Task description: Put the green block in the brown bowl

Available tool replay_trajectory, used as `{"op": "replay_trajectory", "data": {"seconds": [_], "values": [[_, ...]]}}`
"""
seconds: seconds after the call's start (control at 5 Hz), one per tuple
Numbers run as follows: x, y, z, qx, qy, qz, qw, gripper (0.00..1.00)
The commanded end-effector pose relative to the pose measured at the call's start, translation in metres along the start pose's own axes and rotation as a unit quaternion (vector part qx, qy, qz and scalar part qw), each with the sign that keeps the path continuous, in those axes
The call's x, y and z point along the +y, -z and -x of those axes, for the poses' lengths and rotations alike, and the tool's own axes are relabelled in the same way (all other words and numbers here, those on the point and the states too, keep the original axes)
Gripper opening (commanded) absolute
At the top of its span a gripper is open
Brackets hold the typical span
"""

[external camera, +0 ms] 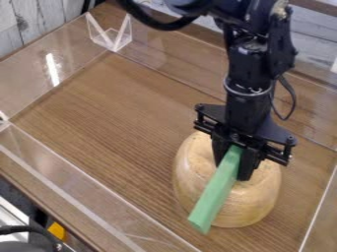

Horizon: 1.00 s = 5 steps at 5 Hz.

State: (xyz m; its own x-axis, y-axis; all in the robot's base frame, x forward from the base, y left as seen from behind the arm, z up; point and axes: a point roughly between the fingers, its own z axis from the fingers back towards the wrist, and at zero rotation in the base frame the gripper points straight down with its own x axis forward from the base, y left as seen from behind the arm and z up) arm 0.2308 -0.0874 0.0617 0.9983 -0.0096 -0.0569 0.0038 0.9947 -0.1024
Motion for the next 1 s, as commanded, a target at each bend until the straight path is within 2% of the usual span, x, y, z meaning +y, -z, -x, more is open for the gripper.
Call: {"op": "replay_trajectory", "data": {"seconds": [0.0,0.8], "values": [[0.0028,0.0183,0.0119,0.033,-0.006,-0.009,0.9994,0.0],[-0.0006,0.0235,0.0199,0.046,-0.013,-0.01,0.9988,0.0]]}}
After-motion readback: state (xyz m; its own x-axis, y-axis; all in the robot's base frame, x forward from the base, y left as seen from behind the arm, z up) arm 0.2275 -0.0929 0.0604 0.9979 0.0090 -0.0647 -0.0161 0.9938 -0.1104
